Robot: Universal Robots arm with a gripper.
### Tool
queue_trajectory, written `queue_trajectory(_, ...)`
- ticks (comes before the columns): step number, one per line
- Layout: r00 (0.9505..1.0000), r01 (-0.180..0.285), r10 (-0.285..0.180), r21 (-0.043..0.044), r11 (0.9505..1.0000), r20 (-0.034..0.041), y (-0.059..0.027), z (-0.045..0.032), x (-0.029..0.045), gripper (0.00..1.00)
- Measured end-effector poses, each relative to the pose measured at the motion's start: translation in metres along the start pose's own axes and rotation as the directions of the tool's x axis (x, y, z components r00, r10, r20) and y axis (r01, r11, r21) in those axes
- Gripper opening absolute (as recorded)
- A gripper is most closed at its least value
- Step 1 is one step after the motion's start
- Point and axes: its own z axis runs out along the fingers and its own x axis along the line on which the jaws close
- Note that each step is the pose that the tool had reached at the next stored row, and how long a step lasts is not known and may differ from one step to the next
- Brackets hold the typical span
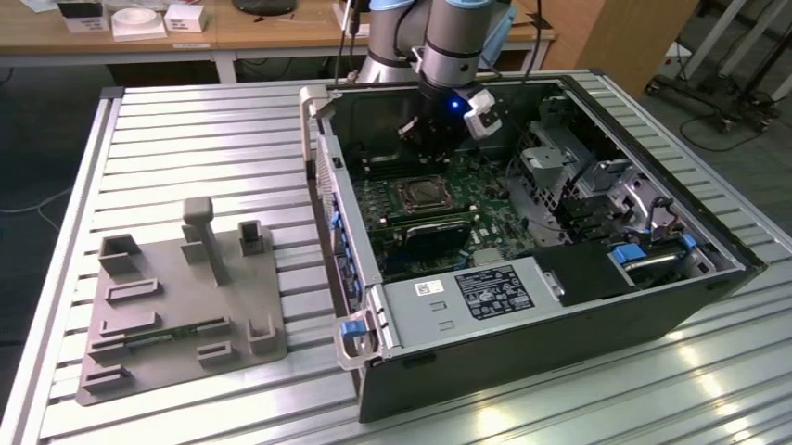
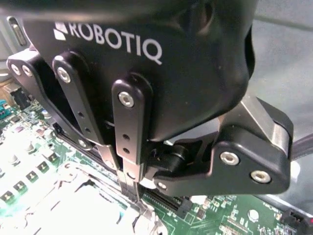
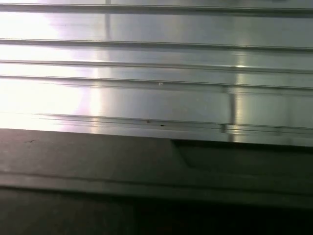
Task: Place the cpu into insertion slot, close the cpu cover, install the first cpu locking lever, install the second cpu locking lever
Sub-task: 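Install the first cpu locking lever, then install the second cpu locking lever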
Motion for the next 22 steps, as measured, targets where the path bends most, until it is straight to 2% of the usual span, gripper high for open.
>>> queue_trajectory(13, 1.0, 0.0, 0.0, 0.0006, 1.0, -0.0001, -0.0031, -0.0001, 0.0001, 0.1)
queue_trajectory(22, 1.0, 0.0, 0.0, 0.0108, 0.9999, -0.0004, -0.0126, -0.0003, 0.0006, 0.1)
